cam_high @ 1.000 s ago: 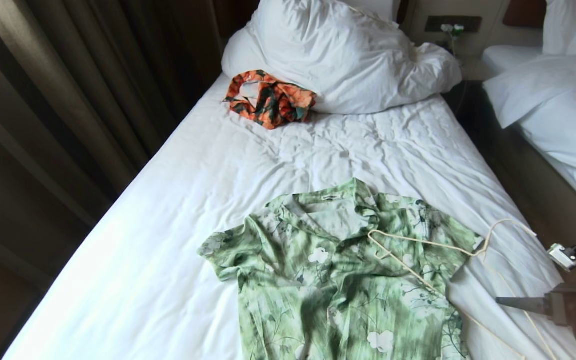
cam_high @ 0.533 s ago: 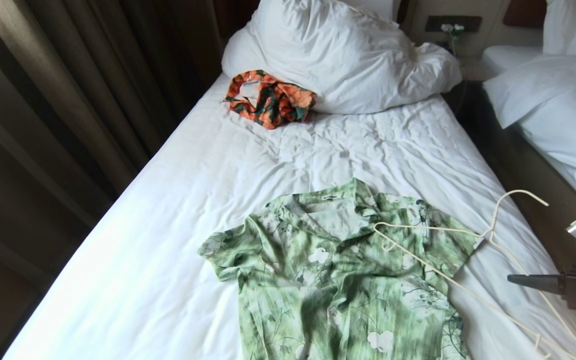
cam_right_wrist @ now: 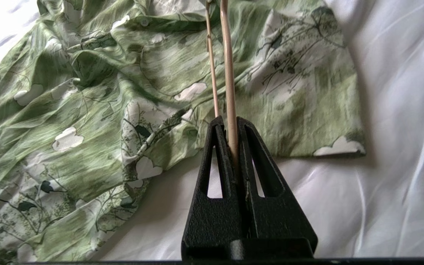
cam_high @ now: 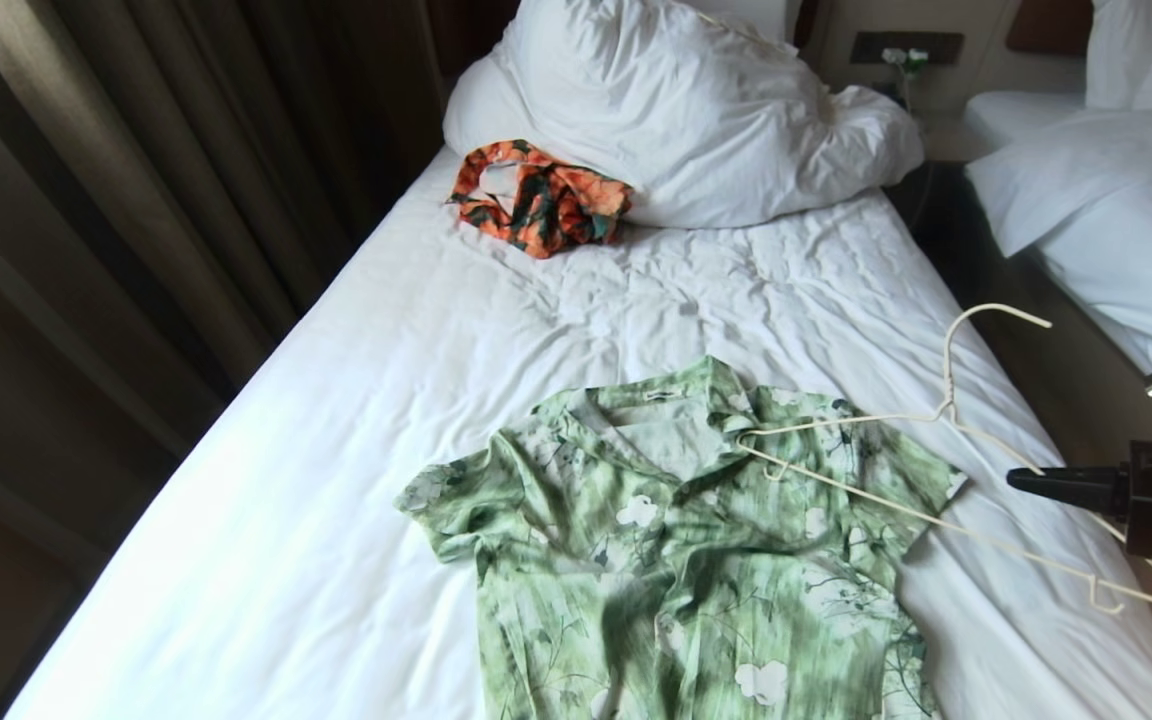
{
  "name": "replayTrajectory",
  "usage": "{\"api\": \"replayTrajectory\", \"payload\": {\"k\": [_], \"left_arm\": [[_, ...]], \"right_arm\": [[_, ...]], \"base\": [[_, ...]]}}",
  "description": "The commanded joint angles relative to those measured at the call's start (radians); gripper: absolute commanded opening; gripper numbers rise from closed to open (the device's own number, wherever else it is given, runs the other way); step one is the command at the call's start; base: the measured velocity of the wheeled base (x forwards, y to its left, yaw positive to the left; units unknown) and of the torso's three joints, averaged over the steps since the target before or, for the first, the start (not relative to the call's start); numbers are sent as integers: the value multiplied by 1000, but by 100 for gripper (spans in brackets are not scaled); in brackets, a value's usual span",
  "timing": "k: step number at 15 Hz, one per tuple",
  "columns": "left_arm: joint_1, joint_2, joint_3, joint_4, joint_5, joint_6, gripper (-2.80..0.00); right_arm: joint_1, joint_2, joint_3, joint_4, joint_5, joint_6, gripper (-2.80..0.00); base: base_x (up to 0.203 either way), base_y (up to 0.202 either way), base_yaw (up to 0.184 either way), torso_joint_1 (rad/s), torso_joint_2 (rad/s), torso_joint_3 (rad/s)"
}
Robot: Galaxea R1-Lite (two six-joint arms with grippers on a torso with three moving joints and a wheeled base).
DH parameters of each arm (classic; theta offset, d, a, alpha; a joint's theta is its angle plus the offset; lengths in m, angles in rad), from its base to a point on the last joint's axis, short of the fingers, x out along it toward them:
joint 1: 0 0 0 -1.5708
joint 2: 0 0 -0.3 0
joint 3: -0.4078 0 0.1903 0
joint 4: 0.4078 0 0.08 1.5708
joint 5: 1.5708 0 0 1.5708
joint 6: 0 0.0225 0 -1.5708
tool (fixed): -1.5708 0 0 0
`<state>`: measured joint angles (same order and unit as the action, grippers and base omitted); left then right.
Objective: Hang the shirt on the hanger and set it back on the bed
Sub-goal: Lift the shirt and hanger
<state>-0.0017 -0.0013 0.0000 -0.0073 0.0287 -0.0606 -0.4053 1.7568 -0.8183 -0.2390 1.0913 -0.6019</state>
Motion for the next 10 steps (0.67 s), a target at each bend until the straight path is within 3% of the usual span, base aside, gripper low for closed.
{"api": "replayTrajectory", "payload": {"k": [1, 3, 8, 10], "left_arm": [[0, 1, 2, 0, 0, -1, -280], [0, 1, 2, 0, 0, -1, -280], [0, 1, 1, 0, 0, -1, -280], [0, 1, 2, 0, 0, -1, -280]], "right_arm": [[22, -23, -13, -130, 16, -7, -280], [49, -22, -26, -258, 75, 55, -280], [88, -77, -54, -279, 280, 220, -280], [39, -111, -42, -278, 372, 275, -280]], "base": [[0, 0, 0, 0, 0, 0], [0, 0, 0, 0, 0, 0], [0, 0, 0, 0, 0, 0], [0, 0, 0, 0, 0, 0]]}}
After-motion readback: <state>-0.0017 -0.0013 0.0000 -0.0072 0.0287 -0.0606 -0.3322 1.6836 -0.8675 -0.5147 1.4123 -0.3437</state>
